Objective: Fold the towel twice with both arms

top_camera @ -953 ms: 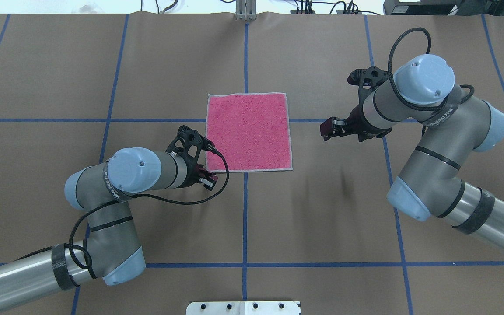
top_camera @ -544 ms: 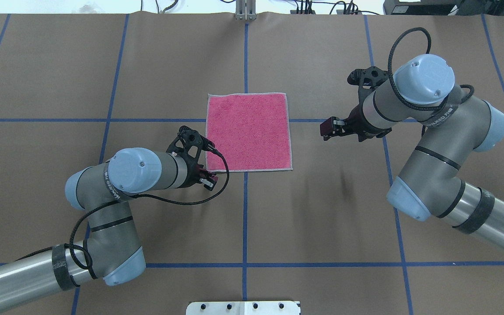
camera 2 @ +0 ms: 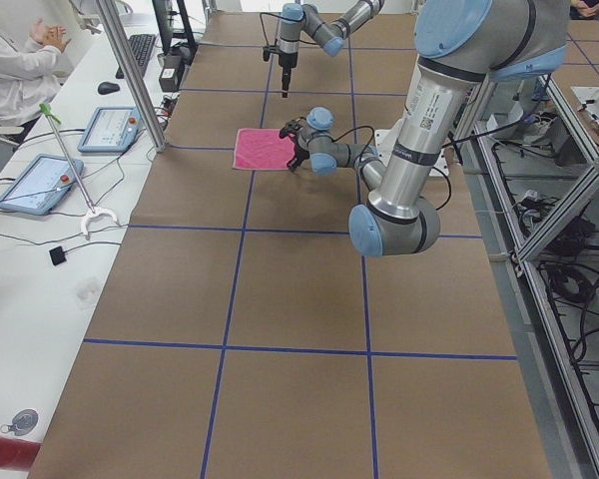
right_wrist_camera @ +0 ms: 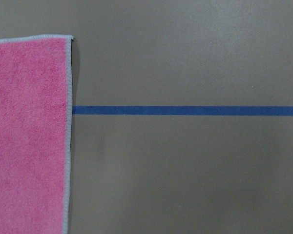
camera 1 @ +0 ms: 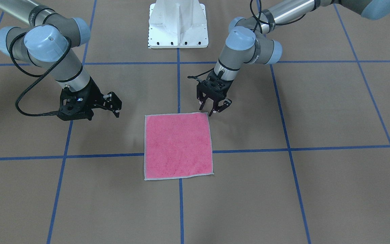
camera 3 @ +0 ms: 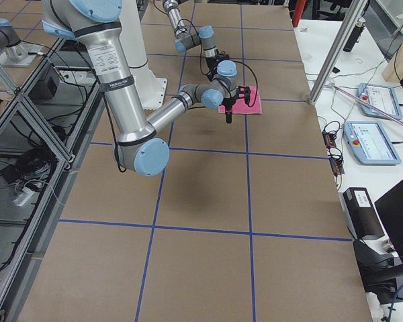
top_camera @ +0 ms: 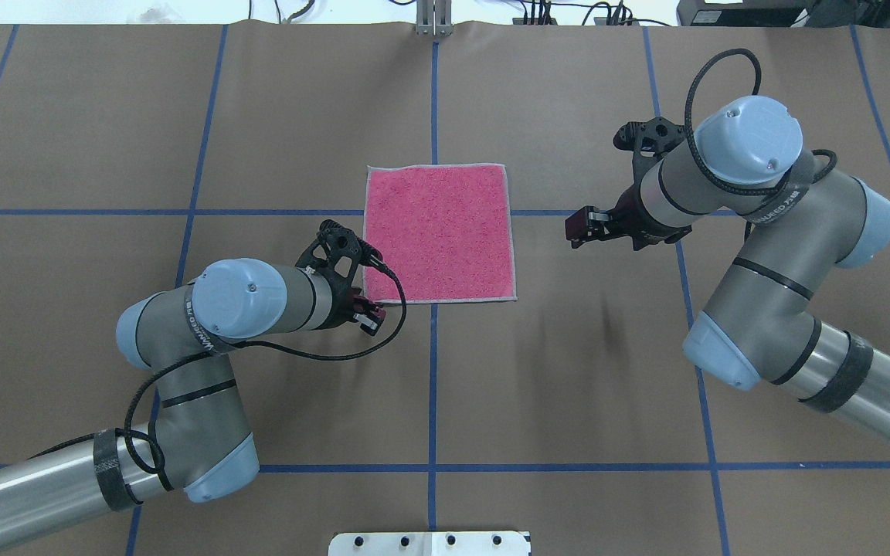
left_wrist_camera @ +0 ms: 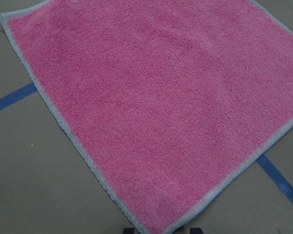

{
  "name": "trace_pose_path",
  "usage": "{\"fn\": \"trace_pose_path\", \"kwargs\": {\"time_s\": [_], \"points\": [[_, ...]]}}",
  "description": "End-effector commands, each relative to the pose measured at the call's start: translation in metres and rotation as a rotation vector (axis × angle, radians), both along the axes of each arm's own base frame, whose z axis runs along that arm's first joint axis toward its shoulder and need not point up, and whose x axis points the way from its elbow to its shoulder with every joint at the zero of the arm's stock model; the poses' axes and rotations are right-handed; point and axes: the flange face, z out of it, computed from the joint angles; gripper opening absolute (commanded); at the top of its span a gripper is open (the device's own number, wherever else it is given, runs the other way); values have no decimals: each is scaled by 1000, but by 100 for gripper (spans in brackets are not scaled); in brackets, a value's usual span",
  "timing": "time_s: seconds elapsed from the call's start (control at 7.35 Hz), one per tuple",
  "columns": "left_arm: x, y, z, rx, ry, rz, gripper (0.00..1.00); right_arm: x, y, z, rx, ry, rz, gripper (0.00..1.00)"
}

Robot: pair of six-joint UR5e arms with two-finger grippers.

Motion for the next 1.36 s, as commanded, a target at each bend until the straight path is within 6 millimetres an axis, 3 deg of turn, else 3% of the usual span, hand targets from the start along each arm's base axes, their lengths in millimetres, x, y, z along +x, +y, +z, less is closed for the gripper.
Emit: {"fn": "trace_pose_path", "kwargs": {"time_s": [0.0, 0.41, 0.54, 0.95, 1.22], "points": [[0, -2, 2, 26, -15, 3, 49, 0, 0, 1, -1, 1, 0, 99], [0, -3, 2, 30, -17, -7, 49, 0, 0, 1, -1, 1, 0, 99], [9, -6, -1, 30, -20, -8, 49, 0, 0, 1, -1, 1, 0, 99], [13, -10, -5, 30, -20, -10, 42, 0, 0, 1, -1, 1, 0, 99], [12, -10, -6, 48, -24, -3, 23, 0, 0, 1, -2, 0, -1, 99]]}}
